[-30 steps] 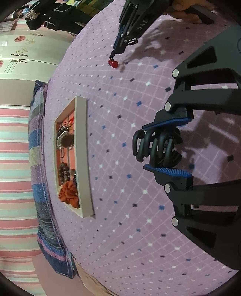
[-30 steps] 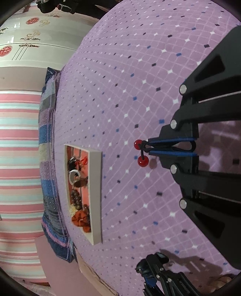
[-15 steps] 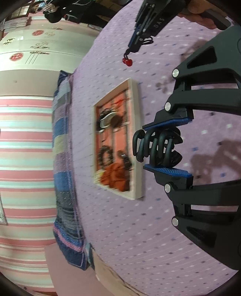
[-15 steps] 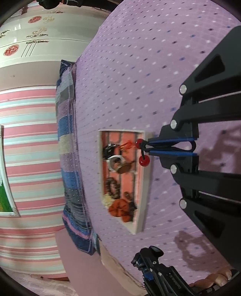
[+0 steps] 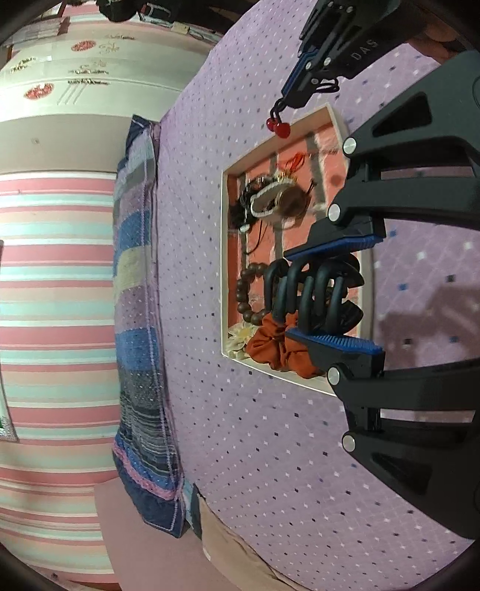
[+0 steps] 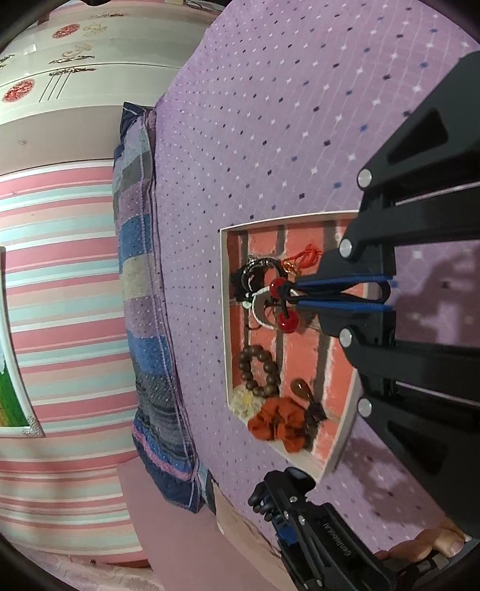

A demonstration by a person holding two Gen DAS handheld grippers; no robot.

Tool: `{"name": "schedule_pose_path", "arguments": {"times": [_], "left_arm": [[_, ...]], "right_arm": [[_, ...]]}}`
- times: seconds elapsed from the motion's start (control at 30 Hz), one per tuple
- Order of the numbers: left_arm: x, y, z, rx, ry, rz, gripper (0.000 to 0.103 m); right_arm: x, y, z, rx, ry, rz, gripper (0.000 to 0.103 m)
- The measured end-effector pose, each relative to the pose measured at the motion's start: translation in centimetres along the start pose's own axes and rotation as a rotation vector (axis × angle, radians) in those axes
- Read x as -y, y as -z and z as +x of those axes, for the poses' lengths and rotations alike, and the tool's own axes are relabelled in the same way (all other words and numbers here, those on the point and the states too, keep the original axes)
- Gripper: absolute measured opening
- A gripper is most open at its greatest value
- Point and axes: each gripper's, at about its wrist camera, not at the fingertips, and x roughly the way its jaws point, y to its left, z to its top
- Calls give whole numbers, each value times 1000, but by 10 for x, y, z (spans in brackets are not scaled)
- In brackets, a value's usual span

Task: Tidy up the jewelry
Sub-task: 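Carry the claw clip and hair tie into the tray with both tools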

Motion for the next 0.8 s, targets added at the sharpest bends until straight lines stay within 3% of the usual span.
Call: {"name": "schedule_pose_path", "arguments": {"times": [0.27,0.43,0.8], "left_arm": [[-16,1,69,-90,4,-43,36],[-6,8,102,-119,-34,1,36],[-6,19,119,-132,-45,17,38]], "right_arm": [[1,-3,57,-47,22,2,8],[-2,4,77,-82,36,-12,8],[0,12,96,-135,65,-14,8]]}}
